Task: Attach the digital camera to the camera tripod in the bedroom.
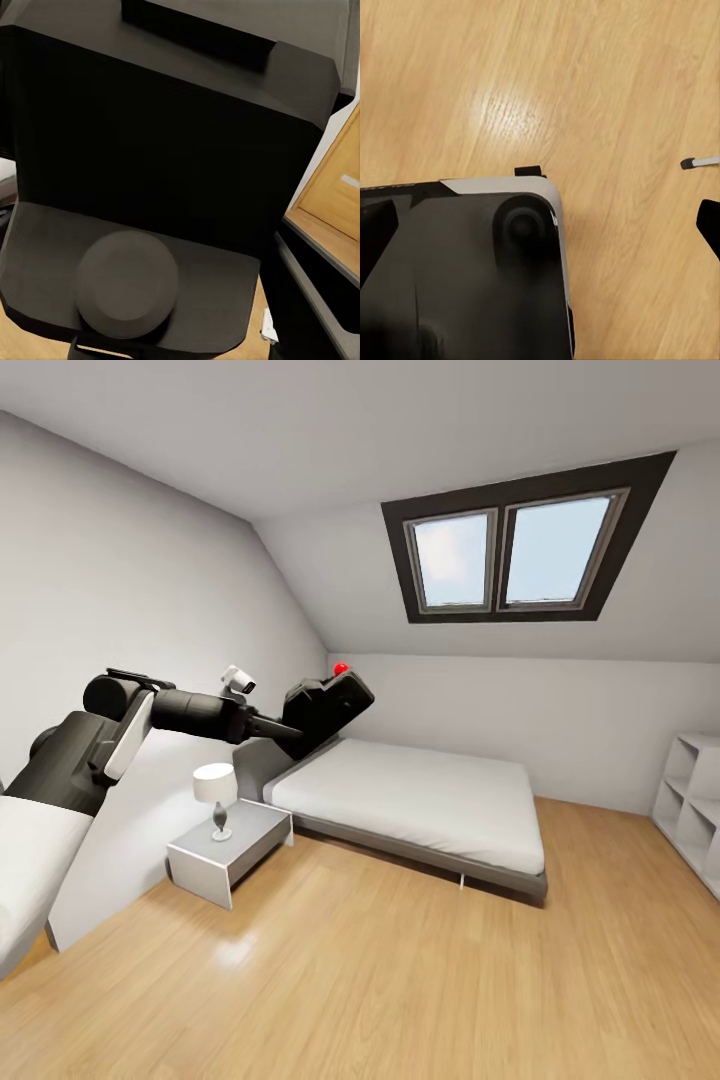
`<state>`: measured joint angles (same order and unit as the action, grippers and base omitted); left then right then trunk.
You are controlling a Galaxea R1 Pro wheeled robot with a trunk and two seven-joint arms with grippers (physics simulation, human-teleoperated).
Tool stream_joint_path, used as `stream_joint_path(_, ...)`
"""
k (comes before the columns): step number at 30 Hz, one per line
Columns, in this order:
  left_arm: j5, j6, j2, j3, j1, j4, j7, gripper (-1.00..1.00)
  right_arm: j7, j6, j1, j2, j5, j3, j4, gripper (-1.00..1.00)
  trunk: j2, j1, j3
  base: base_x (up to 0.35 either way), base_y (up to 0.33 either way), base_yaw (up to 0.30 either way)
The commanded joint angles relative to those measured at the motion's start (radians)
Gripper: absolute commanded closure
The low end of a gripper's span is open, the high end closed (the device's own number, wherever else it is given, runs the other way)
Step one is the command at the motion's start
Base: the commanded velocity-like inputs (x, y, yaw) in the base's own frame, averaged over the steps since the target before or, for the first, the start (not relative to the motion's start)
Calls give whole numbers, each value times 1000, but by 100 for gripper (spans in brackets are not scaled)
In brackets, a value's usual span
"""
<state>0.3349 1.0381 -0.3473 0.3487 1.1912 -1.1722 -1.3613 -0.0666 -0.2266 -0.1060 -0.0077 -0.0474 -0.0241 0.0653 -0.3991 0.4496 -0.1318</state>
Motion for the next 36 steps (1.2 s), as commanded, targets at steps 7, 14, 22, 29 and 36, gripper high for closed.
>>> stream_joint_path(7, 4, 9, -1, 6, 1, 1, -2, 100, 1, -8, -1, 0, -5, -2, 5, -100, -1, 0, 5, 0, 0, 0)
stream_joint_path(14, 4, 9, -1, 7, 1, 2, -2, 100, 1, -8, -1, 0, -5, -2, 5, -100, -1, 0, 13, 0, 0, 0)
stream_joint_path(22, 4, 9, -1, 7, 1, 2, -2, 100, 1, -8, -1, 0, -5, -2, 5, -100, -1, 0, 26, 0, 0, 0)
stream_joint_path(29, 4, 9, -1, 7, 1, 2, -2, 100, 1, -8, -1, 0, -5, -2, 5, -100, -1, 0, 37, 0, 0, 0)
stream_joint_path(36, 4, 9, -1, 7, 1, 2, -2, 100, 1, -8, -2, 0, -5, -2, 5, -100, -1, 0, 46, 0, 0, 0)
